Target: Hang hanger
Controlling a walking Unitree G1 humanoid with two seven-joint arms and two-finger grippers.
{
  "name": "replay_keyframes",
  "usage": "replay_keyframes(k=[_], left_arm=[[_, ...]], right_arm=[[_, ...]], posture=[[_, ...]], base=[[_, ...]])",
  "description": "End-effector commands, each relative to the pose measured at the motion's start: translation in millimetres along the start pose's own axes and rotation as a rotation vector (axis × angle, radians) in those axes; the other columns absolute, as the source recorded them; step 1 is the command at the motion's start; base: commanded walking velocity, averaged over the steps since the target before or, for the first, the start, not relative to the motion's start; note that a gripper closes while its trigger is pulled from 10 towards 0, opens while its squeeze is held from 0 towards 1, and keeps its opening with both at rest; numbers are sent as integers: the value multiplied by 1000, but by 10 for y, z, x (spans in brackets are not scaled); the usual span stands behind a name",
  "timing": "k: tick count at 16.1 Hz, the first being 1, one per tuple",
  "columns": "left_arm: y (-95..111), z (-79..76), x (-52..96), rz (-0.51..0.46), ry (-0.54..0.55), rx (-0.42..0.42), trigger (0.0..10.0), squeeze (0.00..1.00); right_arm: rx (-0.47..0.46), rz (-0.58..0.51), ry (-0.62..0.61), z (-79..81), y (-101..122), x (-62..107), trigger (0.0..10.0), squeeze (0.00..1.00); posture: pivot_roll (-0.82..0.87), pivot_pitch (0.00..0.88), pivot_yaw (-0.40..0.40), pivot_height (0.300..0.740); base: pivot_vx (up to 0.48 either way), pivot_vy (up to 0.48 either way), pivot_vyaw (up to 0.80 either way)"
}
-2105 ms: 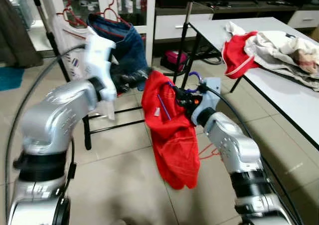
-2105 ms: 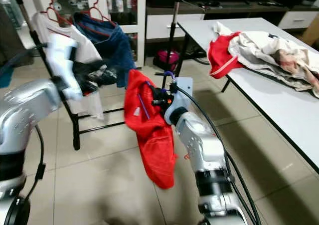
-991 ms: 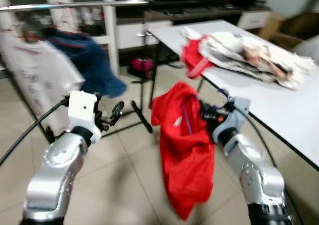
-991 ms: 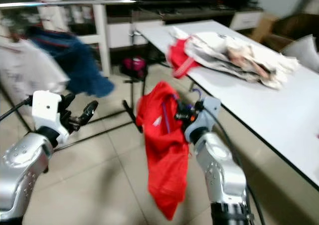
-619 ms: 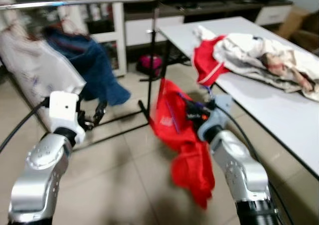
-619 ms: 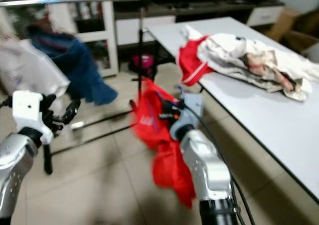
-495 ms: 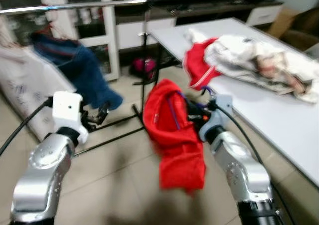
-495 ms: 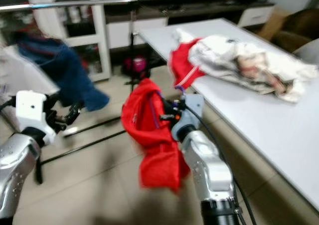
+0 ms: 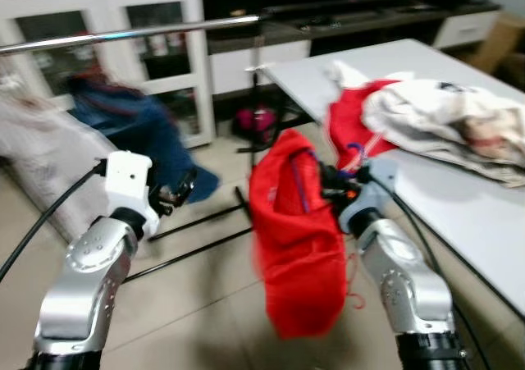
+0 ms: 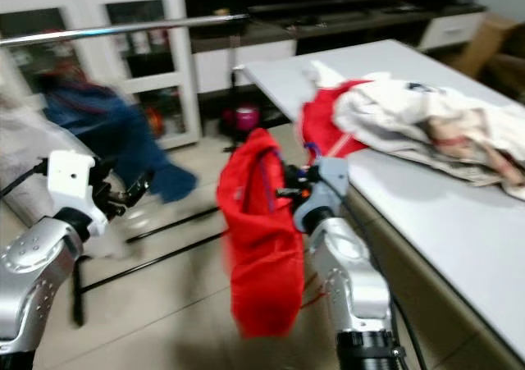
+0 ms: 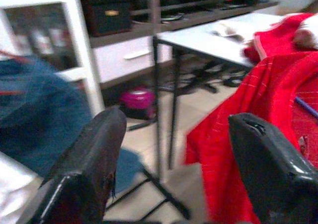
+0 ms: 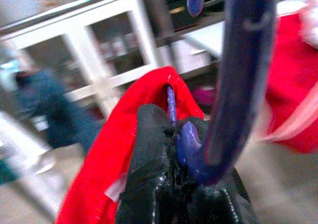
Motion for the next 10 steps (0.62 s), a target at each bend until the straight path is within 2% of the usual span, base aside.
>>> replay_keyframes(k=[1, 4, 6, 7, 9, 10], left_arm=[[62, -43, -9, -18, -17, -7, 10000, 0], [105, -138, -92, -35, -55, 16, 10000, 0], [78, -120, -106, -32, -53, 13, 10000, 0], [86, -118, -121, -38, -47, 16, 10000, 0], [142, -149, -195, -61, -48, 36, 10000, 0], [149, -186, -201, -62, -63, 38, 10000, 0]], right_arm=[[9, -68, -13, -40, 223, 1, 10000, 0], [15, -100, -8, -119, 336, -29, 10000, 0], [41, -90, -13, -149, 311, -5, 10000, 0], [77, -68, 7, -120, 265, -4, 10000, 0], [112, -32, 92, 51, 173, -69, 10000, 0], [118, -30, 83, 34, 177, -88, 10000, 0]], posture=[[-70, 0, -20, 740], [-106, 0, 8, 740], [-99, 0, 16, 740], [-96, 0, 15, 740], [-82, 0, 13, 740], [-84, 0, 10, 740]], base=[[480, 0, 0], [480, 0, 0], [480, 0, 0], [480, 0, 0], [480, 0, 0], [480, 0, 0]])
Point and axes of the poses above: a point about 5 cm out from each wrist's last joint towards the gripper, its own x axis pointing back from the gripper into the wrist, its own y axis along the axis of the wrist's last joint, z = x × y, the point moved 5 cm from there along -x, pointing out of the wrist towards the gripper, and after that the axes turned 9 degrees about x, right-handed, at the moved point
